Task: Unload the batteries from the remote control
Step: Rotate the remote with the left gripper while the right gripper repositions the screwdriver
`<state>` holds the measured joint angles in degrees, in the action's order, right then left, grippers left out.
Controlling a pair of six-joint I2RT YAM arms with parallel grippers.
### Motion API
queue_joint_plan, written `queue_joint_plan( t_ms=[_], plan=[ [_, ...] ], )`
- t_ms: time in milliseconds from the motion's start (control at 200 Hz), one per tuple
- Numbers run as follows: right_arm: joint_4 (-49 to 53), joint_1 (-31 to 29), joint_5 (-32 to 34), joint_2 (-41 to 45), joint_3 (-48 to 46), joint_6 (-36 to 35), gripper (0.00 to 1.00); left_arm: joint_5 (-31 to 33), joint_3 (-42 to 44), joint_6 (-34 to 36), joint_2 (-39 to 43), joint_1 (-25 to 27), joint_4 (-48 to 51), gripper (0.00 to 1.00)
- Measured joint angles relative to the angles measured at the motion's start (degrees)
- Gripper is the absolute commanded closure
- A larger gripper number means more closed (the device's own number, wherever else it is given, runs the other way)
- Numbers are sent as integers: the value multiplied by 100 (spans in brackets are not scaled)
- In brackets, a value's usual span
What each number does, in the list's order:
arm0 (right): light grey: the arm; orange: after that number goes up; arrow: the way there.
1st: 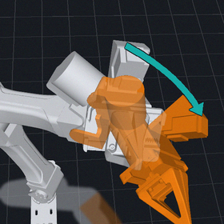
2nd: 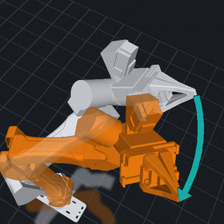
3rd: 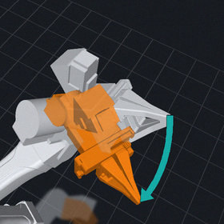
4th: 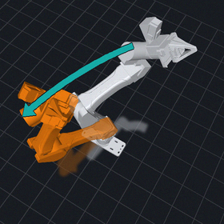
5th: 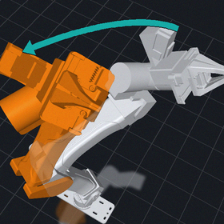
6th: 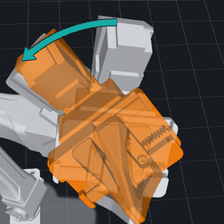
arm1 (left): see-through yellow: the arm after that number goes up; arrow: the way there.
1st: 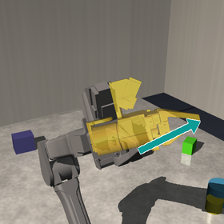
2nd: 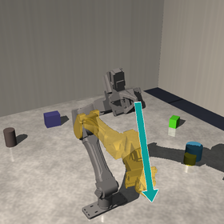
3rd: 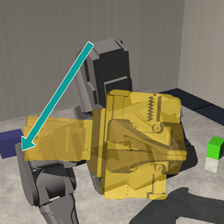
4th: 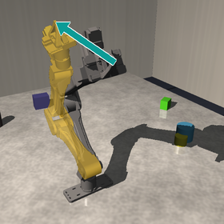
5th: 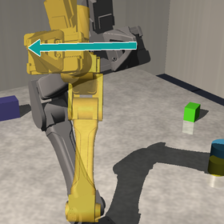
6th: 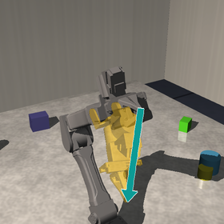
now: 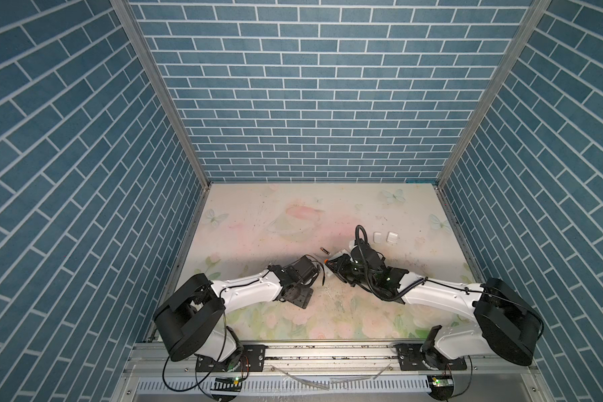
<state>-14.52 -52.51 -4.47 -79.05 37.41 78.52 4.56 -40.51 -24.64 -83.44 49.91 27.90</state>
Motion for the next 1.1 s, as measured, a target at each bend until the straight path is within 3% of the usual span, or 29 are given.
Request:
queue_joint_plan(
  t_ms=[435,830,1100],
  plan=[
    [516,269,-555,201,116,-494,100,621,-15,-798,111,0,612,17],
    [944,332,-911,203,380,-804,100,951,-372,-772,-271,-181,664,16],
    [1012,334,-909,214,380,-852,100,870,-363,-743,-98,-273,570,16]
  ],
)
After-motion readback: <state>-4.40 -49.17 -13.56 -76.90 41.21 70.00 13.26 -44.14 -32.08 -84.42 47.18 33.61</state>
